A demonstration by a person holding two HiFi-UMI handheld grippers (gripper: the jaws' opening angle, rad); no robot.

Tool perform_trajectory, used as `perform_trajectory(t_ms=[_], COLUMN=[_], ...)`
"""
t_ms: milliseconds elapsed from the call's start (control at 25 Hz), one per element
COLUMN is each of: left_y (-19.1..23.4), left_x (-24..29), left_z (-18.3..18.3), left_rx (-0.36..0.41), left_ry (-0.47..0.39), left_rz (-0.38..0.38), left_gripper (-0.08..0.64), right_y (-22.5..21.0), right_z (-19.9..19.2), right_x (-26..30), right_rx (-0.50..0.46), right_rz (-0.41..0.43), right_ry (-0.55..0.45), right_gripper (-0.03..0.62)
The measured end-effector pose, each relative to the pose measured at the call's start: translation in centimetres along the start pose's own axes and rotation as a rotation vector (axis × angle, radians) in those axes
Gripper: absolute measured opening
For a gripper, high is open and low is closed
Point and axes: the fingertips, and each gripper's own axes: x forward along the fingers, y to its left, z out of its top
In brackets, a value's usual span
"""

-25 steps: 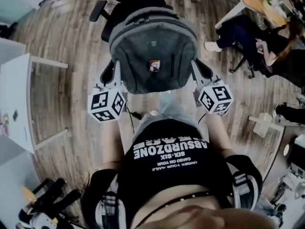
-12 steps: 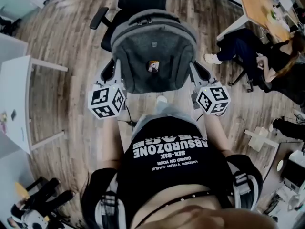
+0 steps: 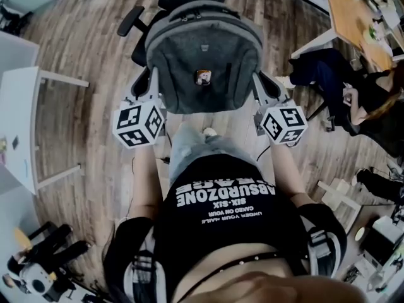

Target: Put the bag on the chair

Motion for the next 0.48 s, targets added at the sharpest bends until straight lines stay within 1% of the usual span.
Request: perform_trajectory(t_ms=[320, 480], left_y=[1.1, 1.4], left_x=[3.9, 6.5], left_z=[0.9, 0.9], left_rx=[-0.004, -0.011], left_ry=[0.015, 0.033], left_rz=[-0.012, -0.027], left_gripper=[0.064, 0.064], right_y=[-1.8, -3.1], right_z=[0.9, 0.9], right_x=[3.4, 4.9], right_rx=[0.020, 0.025], right_rz=[-0.029, -0.046], right_ry=[0.007, 0.026], right_gripper=[0.043, 0.043])
